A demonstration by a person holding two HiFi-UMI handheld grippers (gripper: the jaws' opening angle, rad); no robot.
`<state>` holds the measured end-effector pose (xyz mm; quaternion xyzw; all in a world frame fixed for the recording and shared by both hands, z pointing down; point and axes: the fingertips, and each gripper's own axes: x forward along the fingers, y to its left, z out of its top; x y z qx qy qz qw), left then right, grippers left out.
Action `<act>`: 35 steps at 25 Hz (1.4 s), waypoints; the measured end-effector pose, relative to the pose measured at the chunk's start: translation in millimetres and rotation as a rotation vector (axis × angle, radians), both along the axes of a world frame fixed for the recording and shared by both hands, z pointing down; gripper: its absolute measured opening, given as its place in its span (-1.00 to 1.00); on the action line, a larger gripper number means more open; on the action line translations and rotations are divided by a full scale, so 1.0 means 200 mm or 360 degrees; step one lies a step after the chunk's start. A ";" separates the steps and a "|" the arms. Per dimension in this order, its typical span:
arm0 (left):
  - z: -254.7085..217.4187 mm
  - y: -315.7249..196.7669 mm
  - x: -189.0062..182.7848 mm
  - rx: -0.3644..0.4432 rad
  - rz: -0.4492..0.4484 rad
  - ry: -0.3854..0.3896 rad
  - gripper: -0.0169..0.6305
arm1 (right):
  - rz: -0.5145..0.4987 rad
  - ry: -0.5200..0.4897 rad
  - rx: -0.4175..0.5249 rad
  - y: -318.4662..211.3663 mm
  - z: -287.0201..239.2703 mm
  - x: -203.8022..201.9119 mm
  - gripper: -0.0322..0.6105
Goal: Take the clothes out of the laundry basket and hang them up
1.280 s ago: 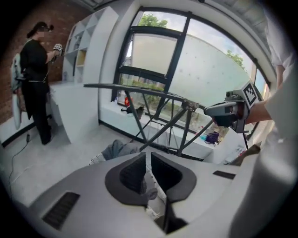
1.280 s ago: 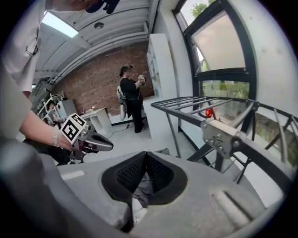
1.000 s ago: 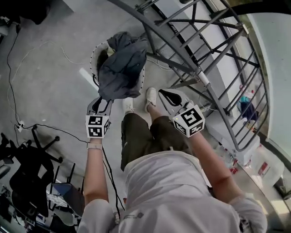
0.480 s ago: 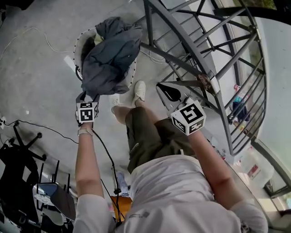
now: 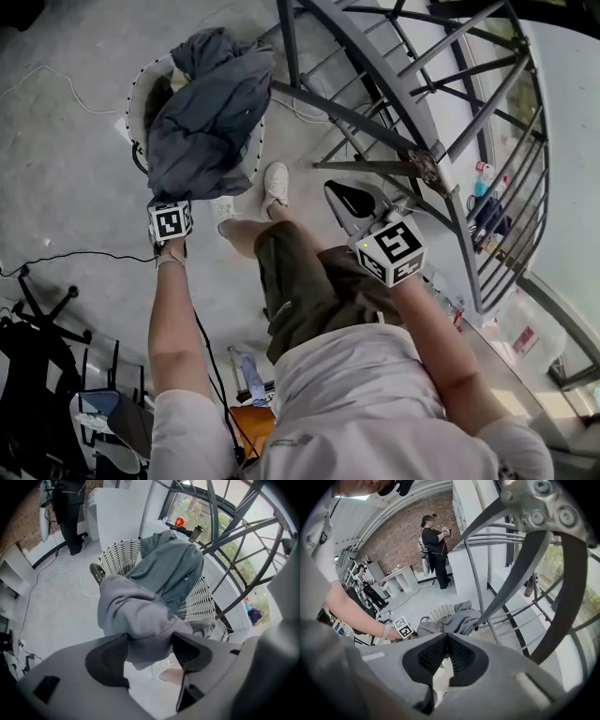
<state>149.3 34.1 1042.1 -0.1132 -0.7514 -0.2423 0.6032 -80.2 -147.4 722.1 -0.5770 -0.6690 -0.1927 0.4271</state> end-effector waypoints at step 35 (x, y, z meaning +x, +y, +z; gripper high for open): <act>-2.18 0.50 -0.34 -0.0863 0.0304 -0.0851 -0.75 | 0.0215 -0.0097 -0.0484 0.23 -0.61 0.12 -0.88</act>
